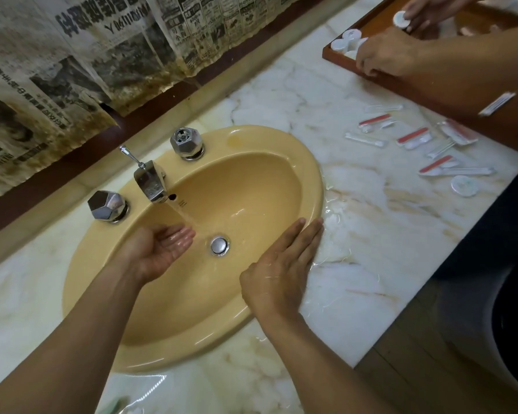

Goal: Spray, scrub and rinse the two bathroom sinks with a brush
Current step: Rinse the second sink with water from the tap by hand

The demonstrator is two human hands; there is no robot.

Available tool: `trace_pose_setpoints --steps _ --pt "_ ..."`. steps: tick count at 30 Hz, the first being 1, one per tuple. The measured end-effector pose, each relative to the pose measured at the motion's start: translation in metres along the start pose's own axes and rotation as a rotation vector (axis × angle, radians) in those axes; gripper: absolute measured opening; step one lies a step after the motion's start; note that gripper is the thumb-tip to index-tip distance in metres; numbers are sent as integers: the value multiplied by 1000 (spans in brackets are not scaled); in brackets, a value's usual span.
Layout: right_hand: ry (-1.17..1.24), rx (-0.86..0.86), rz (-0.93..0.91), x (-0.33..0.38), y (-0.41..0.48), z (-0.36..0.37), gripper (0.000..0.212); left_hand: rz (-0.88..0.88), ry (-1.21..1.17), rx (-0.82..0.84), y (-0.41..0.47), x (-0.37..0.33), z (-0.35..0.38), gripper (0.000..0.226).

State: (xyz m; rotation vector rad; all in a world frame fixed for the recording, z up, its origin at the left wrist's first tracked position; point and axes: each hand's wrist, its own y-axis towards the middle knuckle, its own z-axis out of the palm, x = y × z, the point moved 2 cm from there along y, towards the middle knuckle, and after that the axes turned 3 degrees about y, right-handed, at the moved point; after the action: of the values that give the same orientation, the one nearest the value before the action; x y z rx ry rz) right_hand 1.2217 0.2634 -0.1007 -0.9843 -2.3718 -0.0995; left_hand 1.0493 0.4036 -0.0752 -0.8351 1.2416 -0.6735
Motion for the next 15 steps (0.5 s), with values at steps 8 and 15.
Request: trace_pose_setpoints --steps 8,15 --pt "-62 54 -57 -6 13 -4 102 -63 -86 11 41 -12 35 35" --pt "-167 145 -220 -11 120 -32 106 -69 -320 211 12 0 94 29"
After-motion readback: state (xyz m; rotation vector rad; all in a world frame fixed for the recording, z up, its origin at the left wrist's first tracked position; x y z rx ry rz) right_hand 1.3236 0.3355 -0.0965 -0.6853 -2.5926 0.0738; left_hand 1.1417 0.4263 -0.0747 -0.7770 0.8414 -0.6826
